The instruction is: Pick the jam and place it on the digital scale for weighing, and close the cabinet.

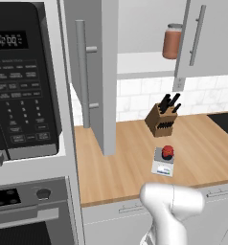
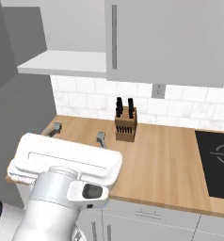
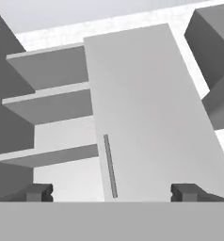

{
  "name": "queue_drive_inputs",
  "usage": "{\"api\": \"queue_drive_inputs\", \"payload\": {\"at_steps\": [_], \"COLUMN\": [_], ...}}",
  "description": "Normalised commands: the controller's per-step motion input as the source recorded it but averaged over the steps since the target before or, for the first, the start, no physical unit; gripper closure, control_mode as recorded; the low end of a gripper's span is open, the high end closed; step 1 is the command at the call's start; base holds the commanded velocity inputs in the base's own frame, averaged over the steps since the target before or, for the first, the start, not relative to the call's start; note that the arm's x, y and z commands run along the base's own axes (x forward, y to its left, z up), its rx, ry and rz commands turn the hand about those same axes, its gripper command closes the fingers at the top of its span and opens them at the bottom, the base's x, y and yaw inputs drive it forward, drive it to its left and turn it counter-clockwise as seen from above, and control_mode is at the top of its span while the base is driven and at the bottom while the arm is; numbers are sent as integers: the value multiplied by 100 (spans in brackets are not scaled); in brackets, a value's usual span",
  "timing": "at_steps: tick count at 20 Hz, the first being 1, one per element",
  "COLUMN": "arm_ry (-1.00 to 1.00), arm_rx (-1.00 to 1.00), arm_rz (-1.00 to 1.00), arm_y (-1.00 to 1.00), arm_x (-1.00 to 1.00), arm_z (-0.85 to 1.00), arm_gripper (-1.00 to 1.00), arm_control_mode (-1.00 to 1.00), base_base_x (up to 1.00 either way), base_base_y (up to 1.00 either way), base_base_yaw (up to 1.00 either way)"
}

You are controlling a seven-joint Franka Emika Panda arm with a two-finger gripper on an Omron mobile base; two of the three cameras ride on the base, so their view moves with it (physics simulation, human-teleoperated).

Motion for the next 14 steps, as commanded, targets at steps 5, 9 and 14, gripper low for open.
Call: {"api": "queue_drive_inputs", "payload": {"at_steps": [5,9,14], "arm_ry": [-30,-30,-26], "arm_rx": [0,0,0], "arm_rz": [-18,-17,-8], "arm_y": [100,100,100], "arm_x": [-70,-10,12], "arm_z": [-3,-20,-33], "arm_gripper": [-100,-100,-100], "arm_control_mode": [-100,-100,-100], "base_base_x": [0,0,0], "base_base_y": [0,0,0], "base_base_yaw": [0,0,0]}}
